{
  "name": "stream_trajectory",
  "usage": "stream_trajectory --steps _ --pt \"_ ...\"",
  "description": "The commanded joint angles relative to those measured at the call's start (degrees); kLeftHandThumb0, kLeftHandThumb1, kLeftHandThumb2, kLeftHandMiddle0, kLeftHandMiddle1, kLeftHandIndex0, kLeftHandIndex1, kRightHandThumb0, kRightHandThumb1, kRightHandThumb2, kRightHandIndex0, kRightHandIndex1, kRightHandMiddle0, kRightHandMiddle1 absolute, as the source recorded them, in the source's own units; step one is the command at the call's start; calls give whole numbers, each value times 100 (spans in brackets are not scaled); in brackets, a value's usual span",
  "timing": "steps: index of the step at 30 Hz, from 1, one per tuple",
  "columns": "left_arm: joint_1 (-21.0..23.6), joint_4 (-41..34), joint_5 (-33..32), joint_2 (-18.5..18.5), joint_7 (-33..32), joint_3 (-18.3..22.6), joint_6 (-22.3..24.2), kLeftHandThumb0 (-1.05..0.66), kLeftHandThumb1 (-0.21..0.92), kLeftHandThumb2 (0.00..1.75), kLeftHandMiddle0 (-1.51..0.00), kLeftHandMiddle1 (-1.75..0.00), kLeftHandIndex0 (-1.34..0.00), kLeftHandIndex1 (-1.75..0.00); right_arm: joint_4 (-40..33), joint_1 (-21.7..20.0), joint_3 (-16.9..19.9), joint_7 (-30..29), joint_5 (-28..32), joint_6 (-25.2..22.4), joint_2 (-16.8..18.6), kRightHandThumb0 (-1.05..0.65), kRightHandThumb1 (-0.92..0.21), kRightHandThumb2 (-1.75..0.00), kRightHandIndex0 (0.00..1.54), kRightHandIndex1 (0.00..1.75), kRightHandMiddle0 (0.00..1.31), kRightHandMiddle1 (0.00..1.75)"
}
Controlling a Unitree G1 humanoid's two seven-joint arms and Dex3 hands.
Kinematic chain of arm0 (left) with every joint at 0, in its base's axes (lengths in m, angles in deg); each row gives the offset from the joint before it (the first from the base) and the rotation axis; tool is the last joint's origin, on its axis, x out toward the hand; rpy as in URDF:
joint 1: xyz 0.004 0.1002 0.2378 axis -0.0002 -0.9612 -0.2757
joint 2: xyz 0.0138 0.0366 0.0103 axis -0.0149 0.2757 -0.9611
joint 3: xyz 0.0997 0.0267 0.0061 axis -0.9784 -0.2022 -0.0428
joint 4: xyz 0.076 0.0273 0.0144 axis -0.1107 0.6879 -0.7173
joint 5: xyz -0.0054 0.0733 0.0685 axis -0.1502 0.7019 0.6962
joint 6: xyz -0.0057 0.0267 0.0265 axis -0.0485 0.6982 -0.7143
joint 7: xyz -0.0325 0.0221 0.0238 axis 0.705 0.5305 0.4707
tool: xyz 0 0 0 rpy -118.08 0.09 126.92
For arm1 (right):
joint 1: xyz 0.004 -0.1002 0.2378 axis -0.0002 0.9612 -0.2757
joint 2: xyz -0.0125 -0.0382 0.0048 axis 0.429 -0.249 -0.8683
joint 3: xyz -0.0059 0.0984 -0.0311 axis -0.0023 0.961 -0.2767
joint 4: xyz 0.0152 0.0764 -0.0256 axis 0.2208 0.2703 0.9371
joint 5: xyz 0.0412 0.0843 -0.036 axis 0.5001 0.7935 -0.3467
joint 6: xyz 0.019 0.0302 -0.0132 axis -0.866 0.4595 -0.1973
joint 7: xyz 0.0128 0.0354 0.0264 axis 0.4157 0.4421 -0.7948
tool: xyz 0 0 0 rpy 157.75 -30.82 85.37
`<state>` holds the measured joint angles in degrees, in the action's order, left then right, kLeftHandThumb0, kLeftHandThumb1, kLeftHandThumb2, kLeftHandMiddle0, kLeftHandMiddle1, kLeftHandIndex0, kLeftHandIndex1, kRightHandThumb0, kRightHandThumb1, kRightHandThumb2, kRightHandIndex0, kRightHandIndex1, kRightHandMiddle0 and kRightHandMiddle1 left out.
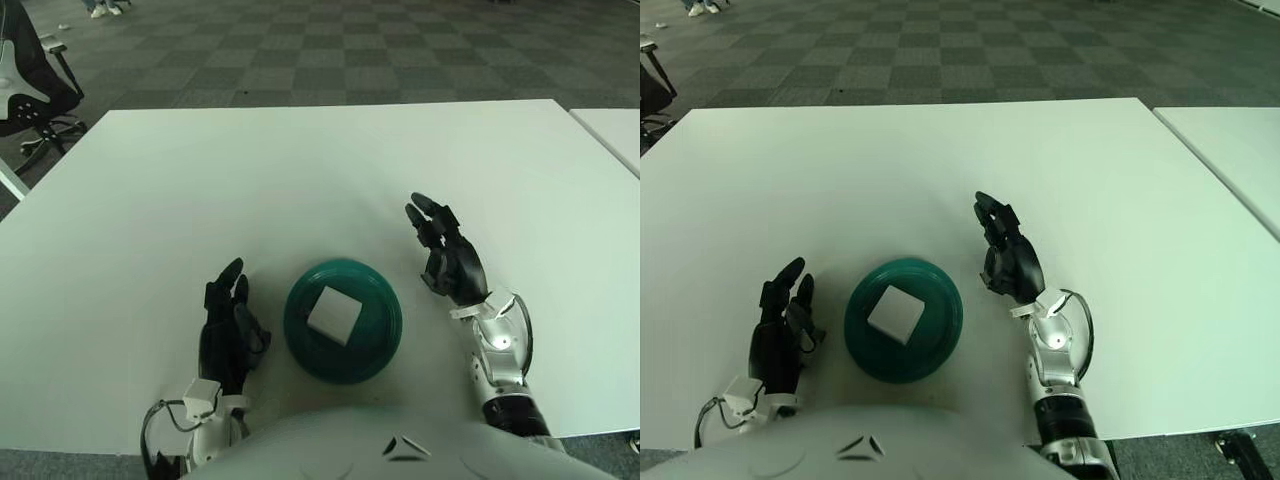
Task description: Put the charger into the plate.
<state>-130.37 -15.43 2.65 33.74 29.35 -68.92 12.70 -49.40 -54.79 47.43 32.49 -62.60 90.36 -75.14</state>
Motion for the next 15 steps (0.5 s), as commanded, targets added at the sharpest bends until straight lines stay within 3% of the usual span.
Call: stream_trajectory --steps 1,8,15 --pt "-39 -142 113 8 -27 15 70 -91 92 105 -28 0 0 -65 -354 979 -310 -275 356 -542 535 -95 -92 -81 19 1 0 58" --pt "-50 -236 263 64 -72 -5 141 -90 92 105 -29 -1 0 -68 -849 1270 -280 -524 212 -1164 572 -92 -92 -73 17 0 0 58" --pt "-6 -267 416 135 -158 -10 209 -90 92 105 -29 -1 0 -67 -1308 1424 -334 -832 -518 -1808 293 -87 -92 -71 12 0 0 52"
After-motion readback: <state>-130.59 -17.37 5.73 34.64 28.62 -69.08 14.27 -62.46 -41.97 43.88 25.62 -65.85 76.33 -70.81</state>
